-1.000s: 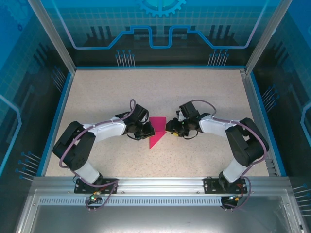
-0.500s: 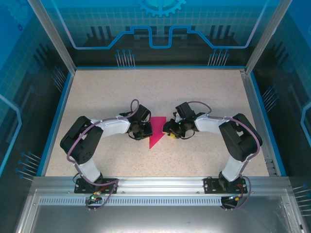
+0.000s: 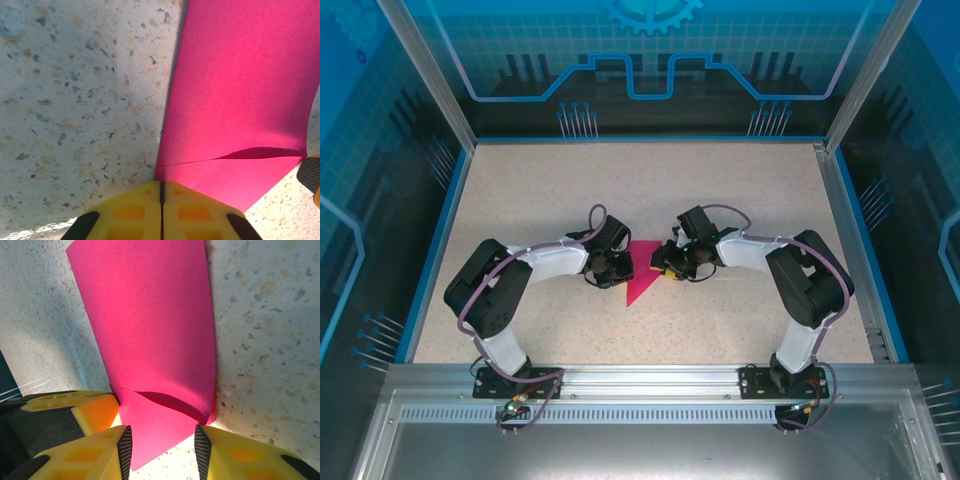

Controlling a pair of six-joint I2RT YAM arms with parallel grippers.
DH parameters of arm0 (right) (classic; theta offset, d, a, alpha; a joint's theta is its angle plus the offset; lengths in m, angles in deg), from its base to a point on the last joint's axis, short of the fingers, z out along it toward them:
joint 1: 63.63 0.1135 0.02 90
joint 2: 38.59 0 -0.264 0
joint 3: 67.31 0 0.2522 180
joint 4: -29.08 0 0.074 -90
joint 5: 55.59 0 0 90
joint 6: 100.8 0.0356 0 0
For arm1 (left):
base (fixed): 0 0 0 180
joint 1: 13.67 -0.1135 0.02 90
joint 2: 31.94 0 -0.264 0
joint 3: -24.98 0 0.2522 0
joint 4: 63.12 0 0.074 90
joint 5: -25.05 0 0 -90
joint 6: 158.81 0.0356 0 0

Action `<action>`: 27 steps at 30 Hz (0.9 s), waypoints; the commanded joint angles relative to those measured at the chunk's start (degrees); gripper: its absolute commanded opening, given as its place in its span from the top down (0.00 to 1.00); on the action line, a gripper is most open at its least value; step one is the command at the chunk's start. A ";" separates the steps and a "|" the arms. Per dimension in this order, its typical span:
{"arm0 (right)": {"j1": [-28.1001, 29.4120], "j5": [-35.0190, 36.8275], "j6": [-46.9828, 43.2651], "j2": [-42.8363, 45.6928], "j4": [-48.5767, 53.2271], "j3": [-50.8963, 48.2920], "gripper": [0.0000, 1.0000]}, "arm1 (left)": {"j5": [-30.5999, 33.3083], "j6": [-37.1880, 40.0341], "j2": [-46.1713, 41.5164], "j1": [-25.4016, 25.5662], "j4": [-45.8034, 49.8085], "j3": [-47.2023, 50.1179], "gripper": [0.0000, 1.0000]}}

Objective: Fold a paper plane with a square sheet of paper (pick it up from the middle)
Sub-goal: Fourth fold the wing at the center of the table.

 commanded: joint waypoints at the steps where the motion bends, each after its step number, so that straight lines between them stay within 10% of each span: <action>1: 0.96 0.34 0.32 -1.26 2.59 1.43 0.59 | 2.26 0.04 1.29 0.16 3.46 -0.71 0.93; 21: 1.88 -4.77 0.50 -3.12 -2.99 1.79 0.64 | 1.82 0.05 0.09 0.08 3.99 -0.73 0.93; 27: 1.95 -5.98 0.90 -3.45 -4.27 0.90 0.79 | 2.25 1.01 -1.67 0.08 5.34 -1.90 0.92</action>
